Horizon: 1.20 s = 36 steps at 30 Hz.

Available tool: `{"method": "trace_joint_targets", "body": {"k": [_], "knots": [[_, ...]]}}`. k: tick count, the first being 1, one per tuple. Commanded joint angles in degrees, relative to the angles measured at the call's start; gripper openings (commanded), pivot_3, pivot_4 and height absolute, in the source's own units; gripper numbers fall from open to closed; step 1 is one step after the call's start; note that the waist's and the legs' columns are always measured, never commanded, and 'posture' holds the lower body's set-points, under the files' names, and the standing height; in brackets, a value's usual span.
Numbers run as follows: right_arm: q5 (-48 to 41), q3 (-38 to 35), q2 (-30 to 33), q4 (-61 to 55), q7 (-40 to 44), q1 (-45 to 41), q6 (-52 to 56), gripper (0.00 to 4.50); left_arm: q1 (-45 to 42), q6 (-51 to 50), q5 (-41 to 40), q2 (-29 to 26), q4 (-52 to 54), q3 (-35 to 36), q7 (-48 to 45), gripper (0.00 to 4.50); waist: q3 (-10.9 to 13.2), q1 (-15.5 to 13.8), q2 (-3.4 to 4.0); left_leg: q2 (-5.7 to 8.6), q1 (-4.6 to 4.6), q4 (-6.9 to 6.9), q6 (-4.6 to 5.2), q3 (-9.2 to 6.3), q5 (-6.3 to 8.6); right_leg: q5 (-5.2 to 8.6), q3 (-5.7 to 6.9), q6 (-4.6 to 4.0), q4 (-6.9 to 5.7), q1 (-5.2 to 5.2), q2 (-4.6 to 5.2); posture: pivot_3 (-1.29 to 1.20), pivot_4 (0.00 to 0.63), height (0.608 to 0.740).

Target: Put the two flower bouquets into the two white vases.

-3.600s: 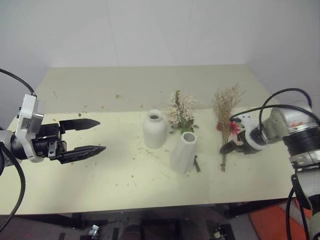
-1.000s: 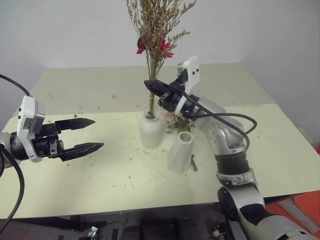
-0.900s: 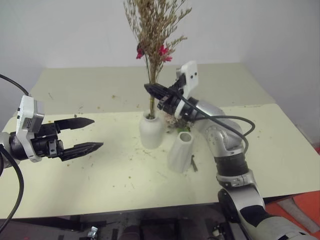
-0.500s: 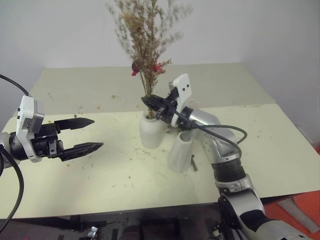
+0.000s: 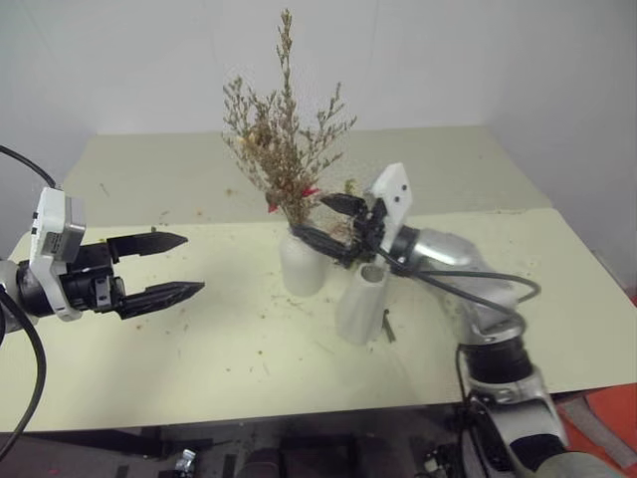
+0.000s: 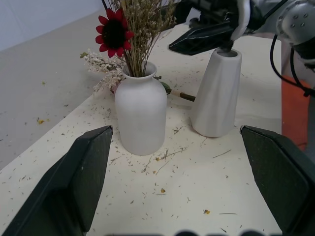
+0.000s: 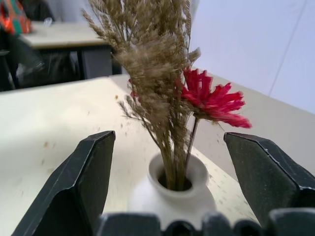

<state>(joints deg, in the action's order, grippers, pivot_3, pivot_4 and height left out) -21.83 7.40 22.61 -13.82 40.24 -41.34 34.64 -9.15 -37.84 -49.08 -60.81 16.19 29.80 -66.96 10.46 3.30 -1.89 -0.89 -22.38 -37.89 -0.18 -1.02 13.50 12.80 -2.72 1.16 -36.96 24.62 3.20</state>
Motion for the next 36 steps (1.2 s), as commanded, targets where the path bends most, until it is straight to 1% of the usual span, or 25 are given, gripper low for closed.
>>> {"method": "trace_joint_targets", "body": {"k": [1, 4, 8, 10, 12, 15, 17, 19, 22, 24, 29, 36], "knots": [[-2.4, -3.3, 5.9, -5.7, 2.4, 0.0, 4.7, 4.21, -1.5, 0.6, 0.4, -1.0, -0.2, -0.3, -0.4, 4.50, 0.0, -0.1, 0.00, 0.00, 0.00, 0.00, 0.00, 0.00, 0.00, 0.00, 0.01, 0.00, 0.00, 0.00, 0.00, 0.00, 0.150, 0.740], [-6.2, -7.6, 11.1, -6.5, 2.9, -1.4, 11.0, 4.21, -1.8, 0.8, 0.6, -0.9, -0.4, -0.7, -0.5, 4.50, 0.0, -0.3, -0.02, 0.00, -0.01, 0.00, 0.00, 0.01, 0.00, 0.01, 0.01, 0.00, 0.02, -0.01, -0.01, 0.00, 0.150, 0.740], [-10.0, -12.1, 16.5, -3.8, 1.0, -6.6, 23.3, 4.21, -2.0, 0.9, 0.8, -0.6, -0.5, -1.1, -0.7, 4.50, 0.0, -0.4, -0.03, 0.01, -0.01, 0.00, 0.00, 0.04, 0.00, 0.01, -0.01, -0.01, 0.04, -0.01, 0.00, 0.00, 0.150, 0.740], [-10.1, -11.5, 19.1, -0.7, -0.5, -11.1, 30.9, 4.21, -2.3, 1.0, 0.9, -0.5, -0.7, -1.4, -0.7, 4.50, 0.0, -0.4, -0.03, -0.01, 0.00, 0.00, 0.00, 0.05, 0.00, 0.01, -0.01, -0.01, 0.06, -0.01, -0.01, 0.00, 0.150, 0.740], [-9.6, -9.8, 20.4, 3.9, -1.9, -16.5, 38.5, 4.21, -2.8, 1.2, 1.1, -0.3, -1.0, -2.0, -0.9, 4.50, 0.0, -0.4, -0.03, -0.02, 0.00, 0.00, 0.00, 0.06, 0.00, 0.02, -0.01, -0.03, 0.07, -0.01, -0.02, 0.00, 0.150, 0.740], [-7.7, -6.4, 19.7, 14.4, -4.0, -26.1, 48.8, 4.21, -3.6, 1.5, 1.4, -0.1, -1.5, -2.8, -1.1, 4.50, 0.0, -0.3, -0.02, -0.01, 0.00, 0.00, 0.00, 0.13, 0.00, 0.03, -0.05, -0.06, 0.07, 0.01, -0.02, 0.00, 0.150, 0.740], [-6.3, -3.2, 18.6, 21.8, -4.5, -31.9, 53.0, 4.21, -4.0, 1.7, 1.6, 0.0, -1.7, -3.2, -1.2, 4.50, 0.1, -0.2, -0.01, -0.01, 0.00, 0.00, 0.01, 0.20, 0.00, 0.03, -0.11, -0.07, 0.05, 0.05, 0.00, 0.00, 0.150, 0.740], [-4.8, 0.4, 17.2, 28.5, -4.8, -36.5, 55.3, 4.21, -4.2, 1.8, 1.9, 0.2, -1.7, -3.4, -1.3, 4.50, 0.0, -0.2, -0.01, -0.02, -0.06, 0.00, 0.01, 0.23, 0.00, 0.02, -0.14, -0.08, 0.07, 0.14, -0.02, 0.00, 0.150, 0.740], [-4.0, 5.3, 15.0, 36.3, -3.1, -41.1, 56.1, 4.21, -3.6, 1.9, 2.0, 0.7, -1.3, -3.0, -1.3, 4.50, 0.0, -0.1, -0.01, 0.00, -0.29, 0.03, 0.01, 0.24, 0.00, 0.01, -0.15, -0.08, 0.06, 0.37, 0.00, 0.00, 0.150, 0.740], [-2.7, 8.2, 13.5, 41.1, -2.0, -43.0, 54.5, 4.21, -2.9, 1.8, 1.9, 1.1, -0.6, -2.5, -1.0, 4.50, 0.0, -0.2, -0.01, 0.02, -0.60, 0.02, 0.01, 0.24, 0.00, 0.00, -0.15, -0.08, 0.03, 0.64, 0.01, 0.00, 0.150, 0.740], [2.0, 13.9, 8.1, 54.8, 0.3, -47.1, 49.3, 4.21, -0.7, 1.6, 1.5, 2.2, 1.3, -1.0, 0.0, 4.50, 0.0, -0.2, -0.01, 0.07, -0.96, 0.02, 0.01, 0.22, 0.00, -0.03, -0.13, -0.10, -0.01, 0.98, 0.10, 0.00, 0.150, 0.740], [6.4, 18.7, 3.3, 63.6, 5.1, -49.1, 46.0, 4.21, 1.4, 1.5, 1.0, 3.1, 3.1, 0.5, 1.2, 4.50, 0.0, -0.1, -0.01, 0.08, -1.09, 0.02, 0.00, 0.21, -0.01, -0.05, -0.11, -0.12, -0.13, 1.21, 0.11, 0.00, 0.150, 0.740]]}}
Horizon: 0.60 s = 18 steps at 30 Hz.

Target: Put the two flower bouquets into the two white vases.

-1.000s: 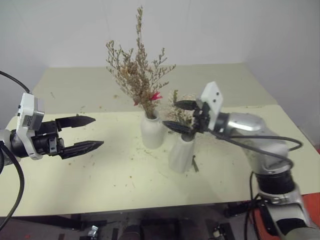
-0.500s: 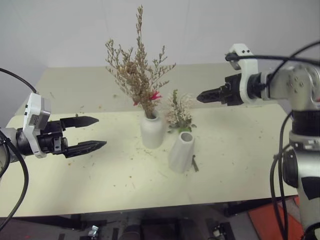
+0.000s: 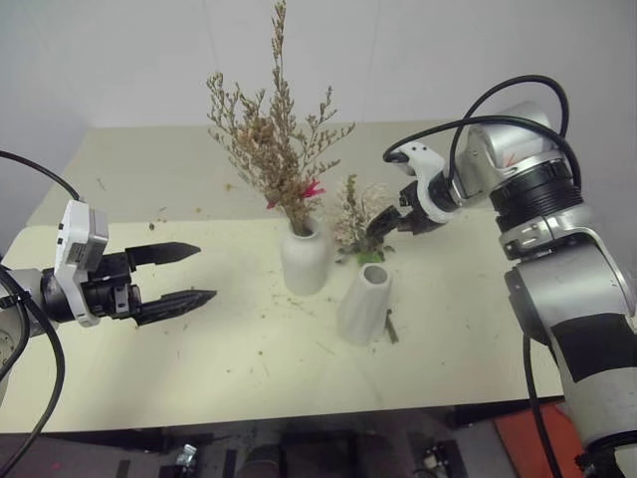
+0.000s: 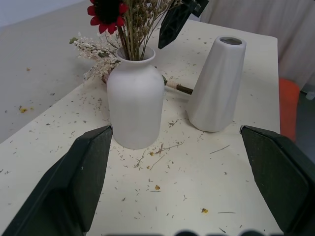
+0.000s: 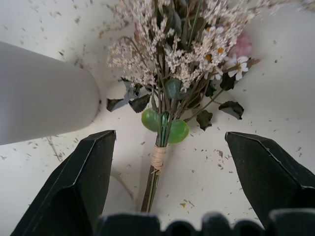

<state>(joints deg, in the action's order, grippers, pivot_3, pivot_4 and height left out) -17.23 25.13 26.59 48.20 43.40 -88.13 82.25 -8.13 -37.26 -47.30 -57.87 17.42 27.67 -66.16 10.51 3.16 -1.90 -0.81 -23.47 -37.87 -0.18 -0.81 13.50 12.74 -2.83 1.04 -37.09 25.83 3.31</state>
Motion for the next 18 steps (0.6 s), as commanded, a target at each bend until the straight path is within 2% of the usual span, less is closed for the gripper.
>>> {"method": "trace_joint_targets", "body": {"k": [1, 18], "knots": [[2.4, 1.4, -1.3, 2.3, 2.6, -2.2, -1.9, 4.21, 0.7, 0.9, -0.8, 0.3, 2.2, 2.8, 0.5, 4.50, 0.0, 0.0, 0.00, 0.00, 0.01, 0.00, 0.00, 0.00, 0.00, -0.01, 0.00, -0.02, -0.01, 0.00, -0.01, 0.00, 0.150, 0.740], [11.3, 3.3, -8.8, 12.6, 8.2, -0.3, -8.8, 4.21, 1.7, 0.8, -1.0, 0.8, 3.2, 3.4, 1.4, 4.50, 0.0, 0.9, 0.00, -0.02, 0.07, -0.01, -0.04, -0.02, -0.02, -0.06, 0.01, -0.08, -0.08, -0.01, -0.05, 0.00, 0.150, 0.740]]}}
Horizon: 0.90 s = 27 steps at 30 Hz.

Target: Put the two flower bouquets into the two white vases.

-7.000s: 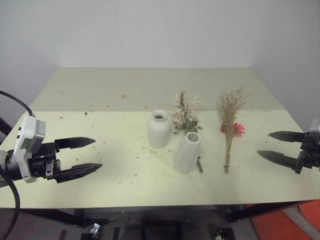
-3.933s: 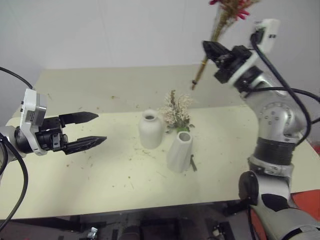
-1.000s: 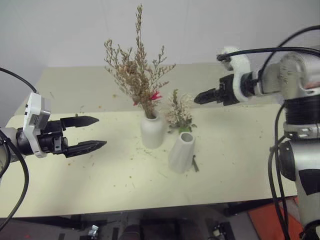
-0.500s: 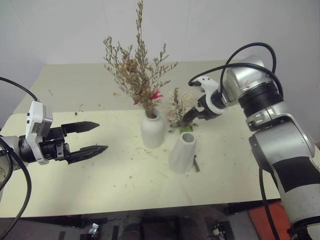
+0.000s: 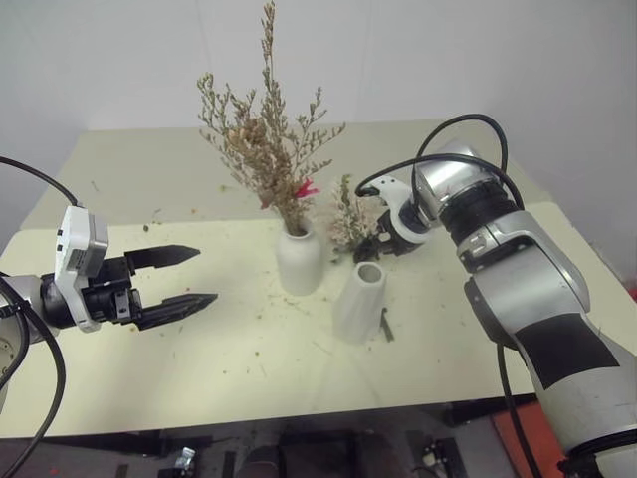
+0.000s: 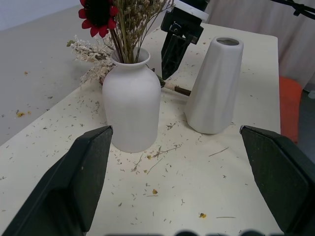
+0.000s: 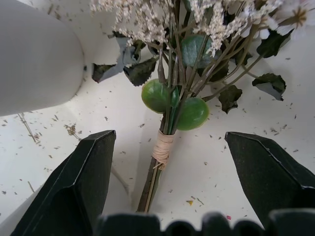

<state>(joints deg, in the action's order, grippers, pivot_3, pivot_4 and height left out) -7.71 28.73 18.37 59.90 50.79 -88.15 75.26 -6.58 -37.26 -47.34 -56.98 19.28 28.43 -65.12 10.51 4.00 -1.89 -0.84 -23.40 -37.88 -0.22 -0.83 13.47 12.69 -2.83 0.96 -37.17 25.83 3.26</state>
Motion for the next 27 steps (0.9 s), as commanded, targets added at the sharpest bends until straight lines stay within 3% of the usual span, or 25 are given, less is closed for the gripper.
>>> {"method": "trace_joint_targets", "body": {"k": [1, 12, 15, 25, 27], "knots": [[2.3, -0.5, -0.9, 1.7, 0.8, -0.1, -2.5, 4.21, 0.3, 0.7, -1.0, 0.0, 1.5, 2.8, 0.5, 4.50, 0.0, 0.0, 0.00, 0.00, 0.01, 0.00, 0.00, 0.00, 0.00, 0.00, 0.00, 0.00, -0.01, 0.00, 0.00, 0.00, 0.150, 0.740], [6.3, -2.1, -3.3, 6.1, 2.4, 0.2, -6.0, 4.21, 2.1, 0.3, -1.5, 0.4, 2.9, 4.2, 1.3, 4.50, 0.0, 0.0, 0.00, -0.01, 0.02, 0.00, -0.02, -0.01, -0.01, -0.01, 0.00, -0.02, -0.04, 0.00, -0.01, 0.00, 0.150, 0.740], [7.0, -2.5, -3.5, 6.6, 2.6, 0.3, -6.7, 3.65, 2.2, 0.3, -1.5, 0.3, 2.9, 4.3, 1.4, 4.50, 0.0, 0.0, 0.01, -0.02, 0.04, 0.00, -0.02, -0.03, -0.01, -0.02, 0.00, -0.03, -0.05, 0.00, -0.03, 0.00, 0.150, 0.740], [9.3, -3.8, -3.6, 7.4, 3.2, 1.2, -8.3, 0.20, 2.2, 0.4, -1.6, 0.0, 2.6, 4.2, 1.7, 4.50, 0.0, 0.0, 0.00, -0.01, 0.04, 0.00, -0.04, -0.03, -0.02, -0.03, 0.00, -0.05, -0.06, 0.00, -0.03, 0.00, 0.150, 0.740], [9.7, -4.1, -3.6, 7.6, 3.1, 1.3, -8.6, 0.15, 2.1, 0.5, -1.6, 0.0, 2.6, 4.2, 1.7, 4.50, 0.0, 0.0, 0.00, -0.01, 0.04, 0.00, -0.04, -0.03, -0.03, -0.03, 0.00, -0.05, -0.06, -0.01, -0.03, 0.00, 0.150, 0.740]]}}
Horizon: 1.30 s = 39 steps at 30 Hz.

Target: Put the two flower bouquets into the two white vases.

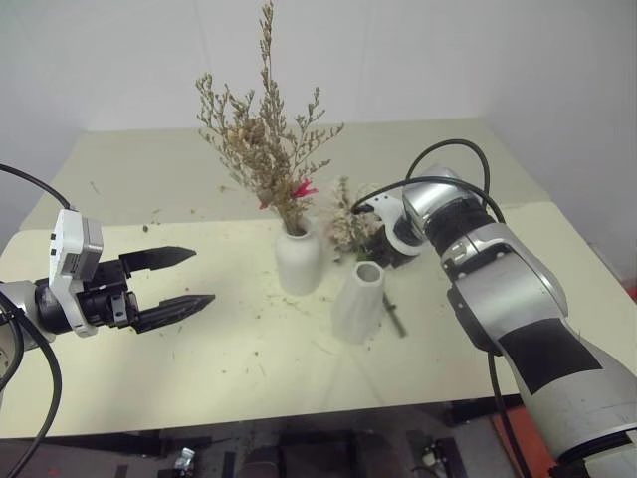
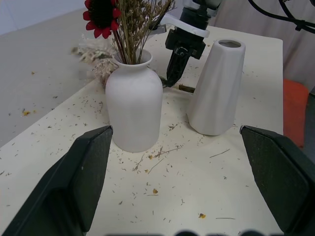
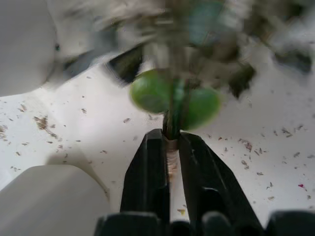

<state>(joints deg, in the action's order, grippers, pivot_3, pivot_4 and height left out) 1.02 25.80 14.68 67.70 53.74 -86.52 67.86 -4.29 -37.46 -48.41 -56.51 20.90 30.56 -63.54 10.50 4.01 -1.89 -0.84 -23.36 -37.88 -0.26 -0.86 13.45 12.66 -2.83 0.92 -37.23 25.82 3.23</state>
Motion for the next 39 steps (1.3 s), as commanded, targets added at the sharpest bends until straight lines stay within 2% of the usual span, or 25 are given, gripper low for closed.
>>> {"method": "trace_joint_targets", "body": {"k": [1, 10, 17, 22, 26, 32, 35, 39], "knots": [[1.2, -1.4, 0.1, -0.2, 0.0, -0.3, -1.3, 0.15, -0.2, 0.6, -0.6, -0.5, 0.9, 2.1, 0.2, 4.50, 0.0, 0.0, 0.00, 0.00, 0.00, 0.00, 0.00, 0.00, 0.00, 0.00, 0.00, 0.00, 0.00, 0.00, 0.00, 0.00, 0.150, 0.740], [1.1, -6.0, 1.6, -0.2, -3.2, -1.3, -3.4, 0.15, -0.1, 0.7, -0.6, -0.5, 0.7, 2.2, 0.1, 4.50, 0.0, 0.0, 0.00, 0.00, 0.01, 0.00, -0.01, 0.00, -0.01, -0.01, 0.00, -0.01, -0.02, 0.00, -0.01, 0.00, 0.150, 0.740], [-0.4, -16.6, 9.0, -5.3, -14.5, -1.1, -9.2, 0.15, -1.0, 0.7, -0.7, -0.7, 0.0, 1.3, -0.5, 4.50, 0.0, -0.2, 0.00, 0.03, -0.04, 0.00, -0.03, 0.00, -0.02, -0.01, 0.01, -0.01, 0.02, -0.01, 0.04, 0.00, 0.150, 0.740], [-3.0, -25.0, 13.2, -14.5, -21.2, 3.3, -11.3, 0.15, -3.0, 0.9, -0.6, -1.1, -1.5, -0.3, -1.6, 4.50, 0.0, -0.2, -0.01, 0.01, -0.04, 0.00, -0.03, 0.00, -0.02, -0.01, 0.02, 0.00, 0.05, -0.03, 0.01, 0.00, 0.150, 0.740], [-9.0, -36.3, 15.9, -34.4, -24.0, 14.0, -13.6, 0.15, -6.3, 1.3, 0.0, -1.7, -3.3, -2.9, -3.0, 4.50, 0.0, -0.3, -0.03, -0.01, 0.04, -0.01, -0.03, -0.02, -0.02, -0.01, 0.03, 0.00, 0.05, -0.16, -0.01, 0.00, 0.150, 0.740], [-20.9, -47.7, 16.2, -55.2, -19.8, 26.3, -14.8, 0.15, -10.0, 1.8, 1.1, -1.9, -5.6, -5.6, -4.8, 4.50, 0.0, -0.2, -0.01, -0.01, 0.08, -0.02, -0.02, -0.03, -0.02, -0.02, 0.02, 0.04, 0.06, -0.23, -0.02, 0.00, 0.150, 0.740], [-29.2, -52.4, 17.3, -61.4, -15.0, 29.1, -12.9, 0.15, -10.8, 1.8, 1.4, -2.2, -6.3, -6.0, -6.0, 4.50, 0.0, -0.2, -0.02, -0.02, 0.13, -0.02, -0.02, -0.03, -0.02, -0.03, 0.02, 0.04, 0.06, -0.26, -0.02, 0.00, 0.150, 0.740], [-38.4, -55.2, 19.8, -66.2, -9.7, 31.5, -10.7, 0.15, -11.3, 1.7, 1.2, -2.5, -6.8, -6.4, -7.1, 4.50, 0.0, -0.2, -0.02, -0.02, 0.29, -0.02, -0.02, -0.04, -0.02, -0.02, 0.04, 0.04, 0.09, -0.48, -0.02, 0.00, 0.150, 0.740]]}}
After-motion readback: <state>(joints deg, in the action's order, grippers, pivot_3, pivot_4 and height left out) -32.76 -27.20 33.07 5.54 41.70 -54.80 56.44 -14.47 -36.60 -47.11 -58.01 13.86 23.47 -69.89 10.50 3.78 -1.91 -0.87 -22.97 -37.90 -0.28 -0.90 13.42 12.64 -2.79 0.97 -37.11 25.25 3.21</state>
